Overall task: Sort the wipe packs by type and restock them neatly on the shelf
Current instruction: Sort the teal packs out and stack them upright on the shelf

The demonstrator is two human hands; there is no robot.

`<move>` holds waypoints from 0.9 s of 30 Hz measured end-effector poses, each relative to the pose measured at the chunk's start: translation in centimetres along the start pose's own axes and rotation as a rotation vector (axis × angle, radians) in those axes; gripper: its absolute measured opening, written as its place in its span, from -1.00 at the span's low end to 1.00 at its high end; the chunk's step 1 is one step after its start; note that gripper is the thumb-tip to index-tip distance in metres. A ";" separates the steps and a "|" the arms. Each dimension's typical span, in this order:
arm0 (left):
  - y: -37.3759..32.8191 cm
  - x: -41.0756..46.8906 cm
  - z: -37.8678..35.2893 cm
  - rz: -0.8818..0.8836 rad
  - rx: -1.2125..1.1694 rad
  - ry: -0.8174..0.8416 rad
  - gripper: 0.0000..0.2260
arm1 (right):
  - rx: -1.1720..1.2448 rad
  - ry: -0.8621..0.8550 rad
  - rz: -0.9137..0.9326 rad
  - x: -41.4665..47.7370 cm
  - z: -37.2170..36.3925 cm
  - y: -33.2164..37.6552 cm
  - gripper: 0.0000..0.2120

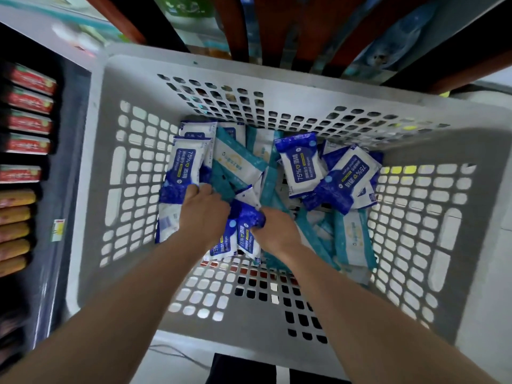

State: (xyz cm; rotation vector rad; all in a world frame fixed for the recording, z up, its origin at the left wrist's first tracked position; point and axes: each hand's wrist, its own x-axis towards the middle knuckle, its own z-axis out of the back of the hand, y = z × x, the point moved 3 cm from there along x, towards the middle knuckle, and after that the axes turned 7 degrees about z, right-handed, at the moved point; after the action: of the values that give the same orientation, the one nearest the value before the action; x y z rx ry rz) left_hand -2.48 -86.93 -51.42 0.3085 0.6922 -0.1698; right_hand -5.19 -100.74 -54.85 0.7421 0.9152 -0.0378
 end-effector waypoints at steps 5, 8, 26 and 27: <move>-0.2 -0.3 3.1 -0.108 -0.249 -0.035 -0.94 | 0.350 -0.249 0.004 -2.1 4.4 -1.1 -0.94; -0.6 0.7 5.7 -0.097 -0.635 -0.092 -0.92 | 0.563 -0.599 -0.099 -3.3 9.1 -3.3 -0.88; -8.9 6.9 3.5 -0.131 -0.728 0.095 -0.52 | -0.195 -0.614 -0.038 -1.1 11.8 -6.1 -0.61; -7.6 6.7 4.2 -0.078 -0.776 -0.017 -0.59 | -0.227 -0.653 0.018 -1.2 12.0 -5.0 -0.63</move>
State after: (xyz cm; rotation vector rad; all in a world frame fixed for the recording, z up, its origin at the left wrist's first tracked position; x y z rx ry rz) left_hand 3.15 -95.85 -54.41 -0.4620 0.7036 0.0303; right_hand 0.91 -112.01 -52.22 0.4767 0.2810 -0.1489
